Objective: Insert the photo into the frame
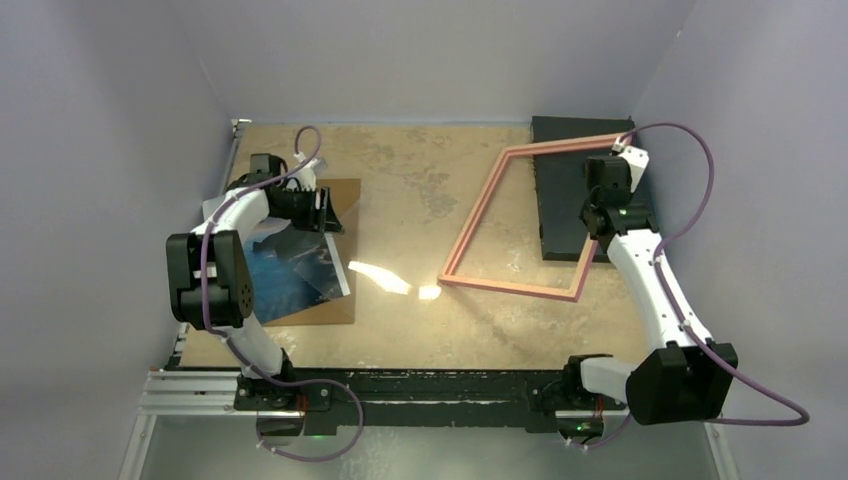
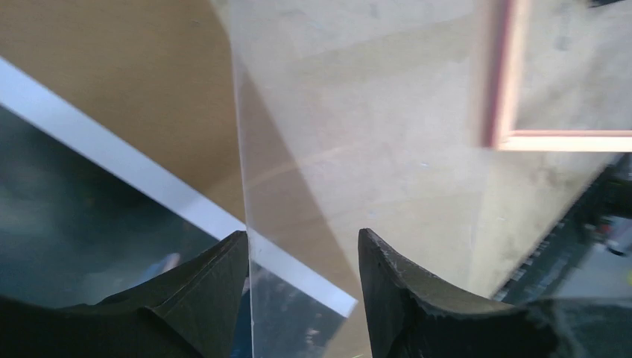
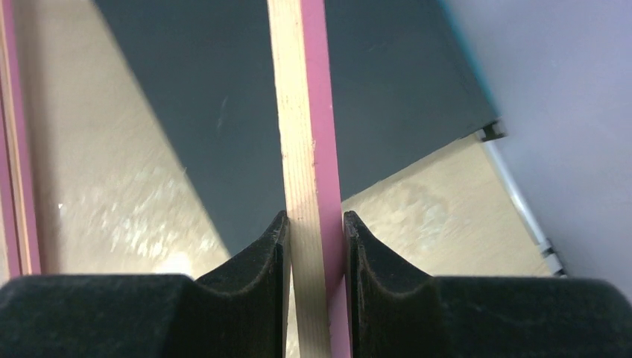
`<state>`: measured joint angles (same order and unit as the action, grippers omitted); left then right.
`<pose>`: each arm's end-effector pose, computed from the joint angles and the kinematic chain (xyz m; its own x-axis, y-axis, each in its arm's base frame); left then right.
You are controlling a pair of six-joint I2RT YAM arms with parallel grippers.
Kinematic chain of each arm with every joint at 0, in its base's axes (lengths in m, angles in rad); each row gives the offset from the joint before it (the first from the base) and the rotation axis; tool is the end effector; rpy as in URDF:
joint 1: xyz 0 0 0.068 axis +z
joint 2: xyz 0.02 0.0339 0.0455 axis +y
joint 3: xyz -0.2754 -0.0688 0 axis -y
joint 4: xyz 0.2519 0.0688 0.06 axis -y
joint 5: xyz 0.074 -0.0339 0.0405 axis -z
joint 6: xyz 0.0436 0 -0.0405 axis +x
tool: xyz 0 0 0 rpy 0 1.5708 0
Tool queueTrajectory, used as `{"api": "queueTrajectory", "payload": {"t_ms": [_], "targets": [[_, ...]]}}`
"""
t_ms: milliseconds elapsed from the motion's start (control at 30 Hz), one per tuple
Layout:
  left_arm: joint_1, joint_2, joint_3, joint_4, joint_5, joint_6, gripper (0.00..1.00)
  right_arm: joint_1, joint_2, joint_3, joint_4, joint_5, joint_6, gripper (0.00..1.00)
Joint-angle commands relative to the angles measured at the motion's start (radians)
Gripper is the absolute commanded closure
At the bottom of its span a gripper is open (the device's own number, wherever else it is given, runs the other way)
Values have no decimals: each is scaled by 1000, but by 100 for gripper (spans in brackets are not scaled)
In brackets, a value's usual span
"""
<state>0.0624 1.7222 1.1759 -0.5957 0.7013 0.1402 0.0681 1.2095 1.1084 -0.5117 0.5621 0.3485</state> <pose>0.3536 -0.0061 0.2086 -0.8680 0.0527 -0.4937 0.3448 0.7795 -0.5229 0.2710 -0.0048 0.3416 -0.4105 0.2616 -0.8735 0.5507 0.8347 -0.0088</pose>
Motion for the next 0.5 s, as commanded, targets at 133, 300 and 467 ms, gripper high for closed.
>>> {"api": "queueTrajectory", "payload": {"t_ms": [133, 300, 467], "targets": [[40, 23, -17, -88, 307, -42, 54, 42, 17, -14, 41, -120, 85, 100], [55, 34, -30, -103, 328, -22, 56, 46, 24, -29, 50, -130, 87, 100], [66, 49, -48, -105, 356, -11, 62, 53, 34, -43, 56, -138, 89, 100]]}}
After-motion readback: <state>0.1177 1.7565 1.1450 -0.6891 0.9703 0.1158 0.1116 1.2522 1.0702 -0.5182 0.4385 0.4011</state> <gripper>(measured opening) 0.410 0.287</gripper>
